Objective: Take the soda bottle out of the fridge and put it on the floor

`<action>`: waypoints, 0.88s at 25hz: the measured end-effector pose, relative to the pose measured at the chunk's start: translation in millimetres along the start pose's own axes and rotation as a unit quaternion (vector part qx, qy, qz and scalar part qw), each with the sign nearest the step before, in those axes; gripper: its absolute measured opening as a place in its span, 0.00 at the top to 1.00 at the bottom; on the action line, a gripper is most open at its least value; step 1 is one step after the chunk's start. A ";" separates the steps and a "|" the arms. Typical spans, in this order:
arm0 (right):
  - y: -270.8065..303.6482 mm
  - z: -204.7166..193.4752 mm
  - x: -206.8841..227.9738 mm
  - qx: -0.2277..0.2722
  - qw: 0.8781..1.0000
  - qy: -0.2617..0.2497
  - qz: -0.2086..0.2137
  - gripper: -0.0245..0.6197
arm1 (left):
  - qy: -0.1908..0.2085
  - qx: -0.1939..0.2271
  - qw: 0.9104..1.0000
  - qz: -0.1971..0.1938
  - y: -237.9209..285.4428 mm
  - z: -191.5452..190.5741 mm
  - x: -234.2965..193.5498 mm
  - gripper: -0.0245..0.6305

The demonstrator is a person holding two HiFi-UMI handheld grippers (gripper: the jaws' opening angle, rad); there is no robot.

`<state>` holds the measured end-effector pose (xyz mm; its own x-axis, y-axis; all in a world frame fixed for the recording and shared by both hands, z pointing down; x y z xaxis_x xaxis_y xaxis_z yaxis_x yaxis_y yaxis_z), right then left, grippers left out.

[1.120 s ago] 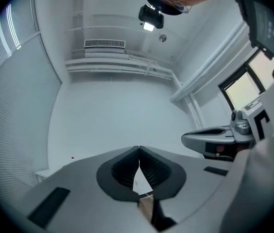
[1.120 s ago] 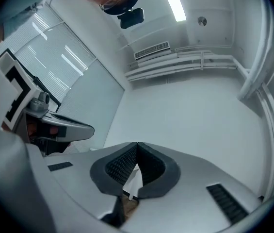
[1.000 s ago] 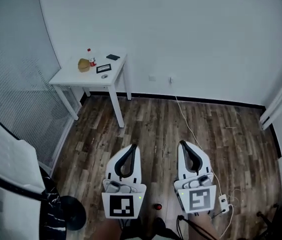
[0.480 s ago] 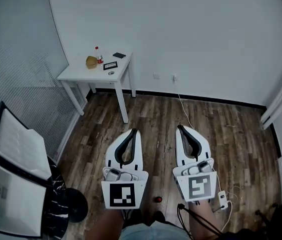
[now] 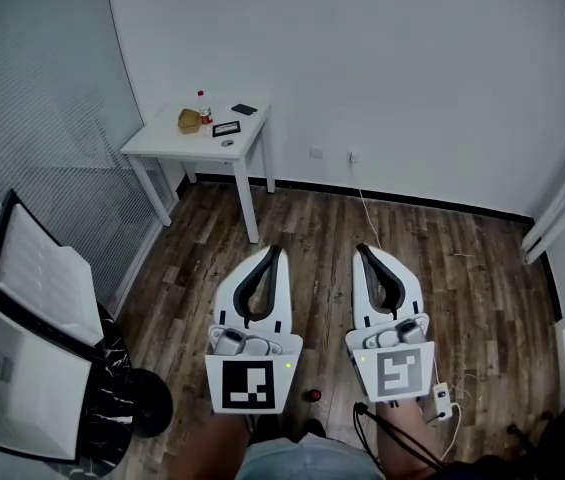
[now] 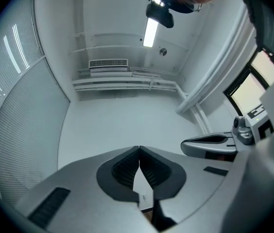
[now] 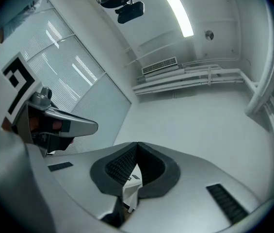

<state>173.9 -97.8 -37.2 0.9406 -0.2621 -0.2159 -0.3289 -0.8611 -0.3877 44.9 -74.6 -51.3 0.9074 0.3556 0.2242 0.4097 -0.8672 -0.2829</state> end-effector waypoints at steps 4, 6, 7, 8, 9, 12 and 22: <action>-5.9 2.8 -2.0 0.007 1.000 0.004 0.006 0.95 | 0.000 0.000 1.000 0.004 -6.6 1.9 4.9 0.94; -8.9 2.8 -2.4 0.006 1.000 0.005 0.009 0.95 | 0.002 0.003 1.000 0.004 -8.9 3.7 8.3 0.94; -10.1 2.8 -2.6 0.007 1.000 0.005 0.011 0.95 | 0.002 0.004 1.000 0.005 -9.6 4.7 9.7 0.94; -11.0 2.9 -3.0 0.007 1.000 0.006 0.012 0.94 | 0.002 0.005 1.000 0.005 -10.4 5.4 10.9 0.94; -11.9 3.0 -3.6 0.007 1.000 0.007 0.013 0.95 | 0.004 0.004 1.000 0.005 -11.3 5.9 11.9 0.94; -13.8 3.9 -5.6 0.010 1.000 0.014 0.015 0.94 | 0.007 0.000 1.000 0.006 -14.2 6.6 14.2 0.94; -16.8 6.2 -6.8 0.019 0.999 0.019 0.018 0.94 | 0.003 -0.001 1.000 0.011 -17.8 8.3 17.9 0.94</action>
<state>172.5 -78.8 -34.7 0.9306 -0.3092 -0.1960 -0.3644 -0.8338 -0.4148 54.6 -49.9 -50.0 0.9154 0.3346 0.2240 0.3899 -0.8754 -0.2856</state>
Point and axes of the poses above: the fingertips, and each gripper's own axes: y forward along the fingers, x to its right, z out of its top, the point moved 4 cm from there along -y, backward along the fingers, and after that the axes turned 10 degrees about -z, right-handed, at the moved point
